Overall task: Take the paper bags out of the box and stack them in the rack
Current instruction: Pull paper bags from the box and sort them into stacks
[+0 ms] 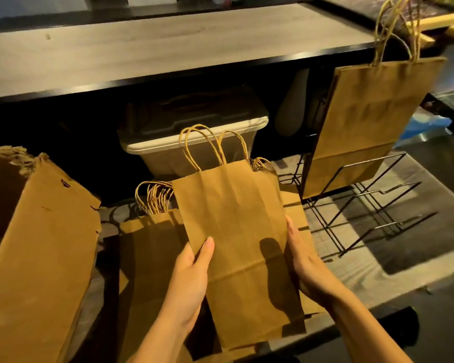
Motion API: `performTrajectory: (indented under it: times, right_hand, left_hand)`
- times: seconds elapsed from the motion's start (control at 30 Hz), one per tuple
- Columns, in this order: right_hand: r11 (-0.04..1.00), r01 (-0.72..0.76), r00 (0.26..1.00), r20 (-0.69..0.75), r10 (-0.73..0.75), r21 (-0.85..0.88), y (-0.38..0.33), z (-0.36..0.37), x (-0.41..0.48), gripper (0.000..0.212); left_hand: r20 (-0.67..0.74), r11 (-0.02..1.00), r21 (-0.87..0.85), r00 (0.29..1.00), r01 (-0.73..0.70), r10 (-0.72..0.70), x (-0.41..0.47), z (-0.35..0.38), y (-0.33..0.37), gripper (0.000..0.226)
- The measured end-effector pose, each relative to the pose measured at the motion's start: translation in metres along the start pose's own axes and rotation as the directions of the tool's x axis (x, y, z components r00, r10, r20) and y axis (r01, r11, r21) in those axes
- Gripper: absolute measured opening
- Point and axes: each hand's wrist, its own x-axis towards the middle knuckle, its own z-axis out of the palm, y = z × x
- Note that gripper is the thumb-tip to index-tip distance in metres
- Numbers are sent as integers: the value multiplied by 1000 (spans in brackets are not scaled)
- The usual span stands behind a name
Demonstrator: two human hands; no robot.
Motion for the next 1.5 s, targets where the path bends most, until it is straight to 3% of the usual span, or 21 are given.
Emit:
performTrajectory:
  times: [0.1,0.23,0.37,0.5,0.6,0.73,0.93,1.13,1.3,1.5]
  right_hand:
    - [999,-31,999,-17,32,35,1,-1,-7,58]
    - [995,54,986,-153,-66,-83,12,-13,-8,72]
    - [955,21,956,-274,-106,-296,22,-29,-2,79]
    - [853,-73,930,-344,-129,-517,29,-39,2,91]
    - [763,-140,890,-418,-183,-631,35,-41,7,88]
    - [821,-137,857,-482,-182,-554,42,-36,13,78]
    - [853,-148,899,-427,-94,-500,51,-25,16,83]
    - [873,-102,923,-373,-96,-478,46,-27,15,80]
    - [882,-118,929,-365,-64,-455,42,-25,17,73]
    - [795,-9,919,-319,-232,-606,-2,-11,32,58]
  left_hand:
    - [12,991,128,999,-36,34,0,9,-4,16]
    - [30,948,318,1000,0,-10,3,27,-13,61]
    - [133,937,333,979,101,-152,6,45,-21,86]
    - [238,938,289,934,192,-265,8,57,-27,57]
    - [262,931,326,930,165,-257,14,64,-20,48]
    - [231,901,414,943,128,-240,26,71,-16,70]
    - [171,737,674,956,62,-237,36,74,-30,74]
    - [154,678,734,958,52,-240,31,79,-27,87]
    - [160,720,681,932,133,-325,37,73,-18,84]
    - [189,655,755,952,17,-243,45,52,17,74]
